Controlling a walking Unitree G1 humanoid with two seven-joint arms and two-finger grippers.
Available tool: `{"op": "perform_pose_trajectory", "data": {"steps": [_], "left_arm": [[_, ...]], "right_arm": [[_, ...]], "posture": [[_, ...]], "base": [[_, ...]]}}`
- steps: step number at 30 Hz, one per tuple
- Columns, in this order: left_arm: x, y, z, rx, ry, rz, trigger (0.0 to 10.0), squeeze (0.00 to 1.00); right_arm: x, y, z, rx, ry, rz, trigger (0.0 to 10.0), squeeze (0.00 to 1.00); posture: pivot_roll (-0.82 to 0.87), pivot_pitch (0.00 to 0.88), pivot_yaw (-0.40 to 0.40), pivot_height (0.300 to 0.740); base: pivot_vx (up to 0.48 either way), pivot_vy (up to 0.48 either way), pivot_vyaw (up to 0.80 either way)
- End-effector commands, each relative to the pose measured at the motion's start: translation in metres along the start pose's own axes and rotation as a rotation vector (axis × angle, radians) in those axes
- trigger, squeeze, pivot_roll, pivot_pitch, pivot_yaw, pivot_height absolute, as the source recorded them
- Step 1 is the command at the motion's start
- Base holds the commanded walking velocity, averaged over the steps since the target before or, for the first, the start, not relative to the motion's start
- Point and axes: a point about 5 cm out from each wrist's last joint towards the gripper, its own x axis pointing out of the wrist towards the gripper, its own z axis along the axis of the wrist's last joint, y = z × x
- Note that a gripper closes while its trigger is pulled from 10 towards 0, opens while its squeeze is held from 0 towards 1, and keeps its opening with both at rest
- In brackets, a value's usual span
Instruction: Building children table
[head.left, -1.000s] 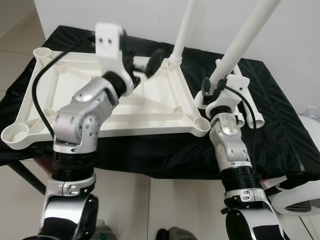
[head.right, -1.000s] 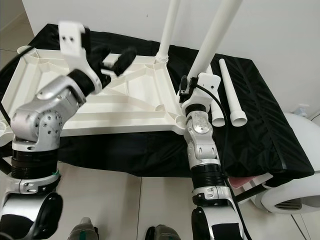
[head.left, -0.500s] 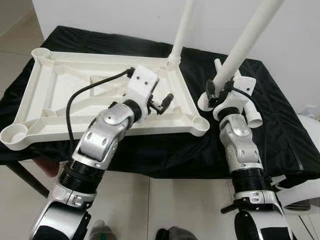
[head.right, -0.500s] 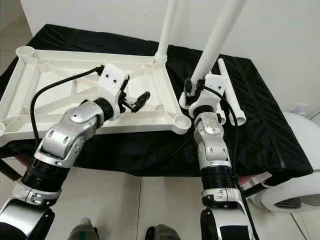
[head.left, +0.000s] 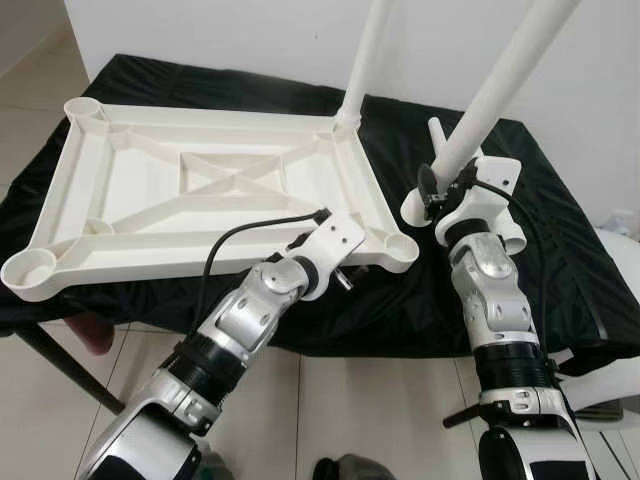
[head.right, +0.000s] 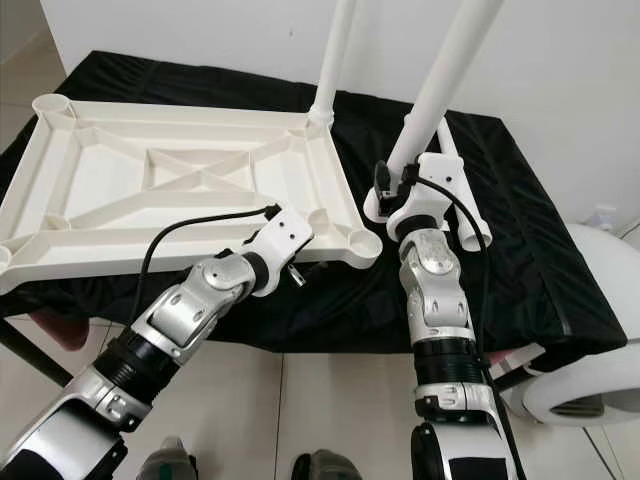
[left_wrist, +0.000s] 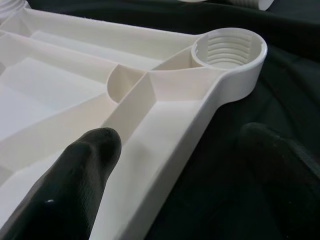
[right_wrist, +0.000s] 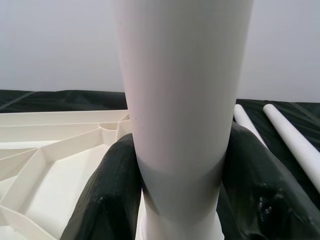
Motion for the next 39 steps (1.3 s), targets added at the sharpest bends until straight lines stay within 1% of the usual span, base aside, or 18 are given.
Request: {"op": "perform_pose_trajectory", "data": {"steps": [1, 8, 9, 11, 12, 14, 16, 17, 19, 21, 23, 25, 26, 29, 32, 39], "left_arm": [[0.005, -0.007, 0.003, 0.031, -0.004, -0.025, 10.0, 0.00], [0.015, -0.010, 0.007, 0.040, -0.006, -0.034, 10.0, 0.00], [0.019, -0.011, 0.007, 0.040, 0.001, -0.042, 10.0, 0.00], [0.021, -0.011, 0.007, 0.038, 0.005, -0.046, 10.0, 0.00], [0.024, -0.014, 0.004, 0.043, 0.025, -0.062, 10.0, 0.00], [0.026, -0.014, 0.003, 0.047, 0.031, -0.067, 10.0, 0.00], [0.027, -0.022, -0.004, 0.055, 0.067, -0.121, 10.0, 0.00], [0.028, -0.025, -0.008, 0.045, 0.090, -0.154, 10.0, 0.00], [0.028, -0.026, -0.009, 0.035, 0.096, -0.160, 10.0, 0.00], [0.028, -0.029, -0.016, -0.003, 0.135, -0.186, 10.0, 0.00], [0.029, -0.028, -0.020, -0.017, 0.156, -0.183, 10.0, 0.00], [0.030, -0.025, -0.019, -0.052, 0.149, -0.184, 10.0, 0.00], [0.030, -0.023, -0.019, -0.056, 0.149, -0.180, 10.0, 0.00], [0.031, -0.018, -0.019, -0.050, 0.157, -0.174, 10.0, 0.00], [0.031, -0.016, -0.019, -0.047, 0.161, -0.176, 10.0, 0.00], [0.030, -0.016, -0.023, -0.017, 0.181, -0.224, 10.0, 0.00]], "right_arm": [[-0.001, -0.005, 0.002, 0.003, -0.007, -0.015, 10.0, 0.00], [-0.001, -0.009, 0.005, -0.007, -0.016, -0.029, 10.0, 0.00], [-0.002, -0.010, 0.006, -0.010, -0.019, -0.035, 10.0, 0.00], [-0.002, -0.011, 0.007, -0.011, -0.020, -0.037, 10.0, 0.00], [-0.002, -0.011, 0.007, -0.013, -0.017, -0.043, 10.0, 0.00], [-0.003, -0.011, 0.007, -0.014, -0.015, -0.044, 10.0, 0.00], [-0.003, -0.011, 0.007, -0.017, -0.017, -0.044, 10.0, 0.00], [-0.003, -0.011, 0.008, -0.019, -0.021, -0.045, 10.0, 0.00], [-0.003, -0.011, 0.008, -0.020, -0.024, -0.045, 10.0, 0.00], [-0.003, -0.011, 0.010, -0.023, -0.031, -0.042, 10.0, 0.00], [-0.004, -0.012, 0.011, -0.019, -0.034, -0.042, 10.0, 0.00], [-0.004, -0.013, 0.011, -0.013, -0.034, -0.049, 10.0, 0.00], [-0.005, -0.013, 0.011, -0.014, -0.034, -0.050, 10.0, 0.00], [-0.005, -0.011, 0.011, -0.013, -0.035, -0.039, 10.0, 0.00], [-0.006, -0.010, 0.011, -0.009, -0.037, -0.034, 10.0, 0.00], [-0.006, -0.010, 0.011, -0.015, -0.036, -0.035, 10.0, 0.00]], "posture": [[0.07, 0.003, -0.101, 0.740], [0.06, 0.006, -0.089, 0.740], [0.05, 0.008, -0.085, 0.740], [0.05, 0.008, -0.085, 0.740], [0.05, 0.009, -0.082, 0.740], [0.05, 0.009, -0.082, 0.740], [0.05, 0.012, -0.081, 0.740], [0.04, 0.015, -0.078, 0.740], [0.04, 0.015, -0.078, 0.740], [0.04, 0.016, -0.076, 0.740], [0.04, 0.016, -0.076, 0.740], [0.03, 0.016, -0.068, 0.740], [0.03, 0.017, -0.068, 0.740], [0.03, 0.018, -0.067, 0.740], [0.03, 0.019, -0.067, 0.740], [0.03, 0.017, -0.063, 0.740]], "base": [[0.000, 0.000, 0.00], [0.000, 0.000, 0.00], [0.000, 0.000, 0.00], [0.000, 0.000, 0.00], [0.000, 0.000, 0.00], [0.000, 0.000, 0.00], [0.000, 0.000, 0.00], [0.000, 0.000, 0.00], [0.000, 0.000, 0.00], [0.000, 0.000, 0.00], [0.000, 0.000, 0.00], [0.000, 0.000, 0.00], [0.000, 0.000, 0.00], [0.000, 0.000, 0.00], [0.000, 0.000, 0.00], [0.000, 0.000, 0.00]]}}
